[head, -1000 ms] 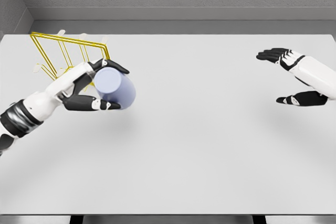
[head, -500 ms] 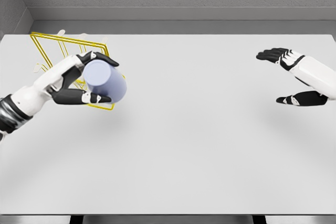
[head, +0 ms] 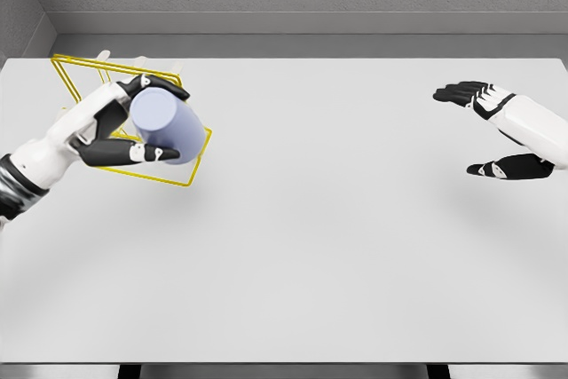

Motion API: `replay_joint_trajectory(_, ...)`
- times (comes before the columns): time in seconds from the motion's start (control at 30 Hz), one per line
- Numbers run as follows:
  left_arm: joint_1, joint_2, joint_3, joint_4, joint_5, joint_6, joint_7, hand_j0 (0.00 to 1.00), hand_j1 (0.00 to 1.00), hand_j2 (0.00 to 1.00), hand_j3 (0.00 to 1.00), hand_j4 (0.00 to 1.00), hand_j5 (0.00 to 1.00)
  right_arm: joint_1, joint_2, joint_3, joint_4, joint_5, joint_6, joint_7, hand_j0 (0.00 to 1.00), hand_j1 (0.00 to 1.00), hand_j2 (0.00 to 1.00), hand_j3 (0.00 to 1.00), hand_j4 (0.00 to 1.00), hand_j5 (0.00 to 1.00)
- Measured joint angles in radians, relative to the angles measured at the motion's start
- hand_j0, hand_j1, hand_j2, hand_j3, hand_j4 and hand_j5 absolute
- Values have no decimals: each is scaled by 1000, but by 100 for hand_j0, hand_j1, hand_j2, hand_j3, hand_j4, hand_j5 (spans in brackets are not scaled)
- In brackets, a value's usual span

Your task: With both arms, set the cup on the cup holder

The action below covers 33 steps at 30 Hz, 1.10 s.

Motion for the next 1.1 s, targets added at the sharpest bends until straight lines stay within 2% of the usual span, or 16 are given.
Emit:
replay_joint_trajectory(0.5, -2, -12, 2, 47, 20, -1, 1, 60, 60, 60, 60, 60, 60, 0, 0, 0, 1, 0, 0, 0, 100, 100, 100, 100, 100, 100)
replay_joint_trajectory(1.1, 0, -8, 0, 20, 14, -2, 3, 60, 60, 60, 60, 60, 60, 0, 1, 0, 9, 2, 0, 0, 100, 100, 100, 100, 100, 100)
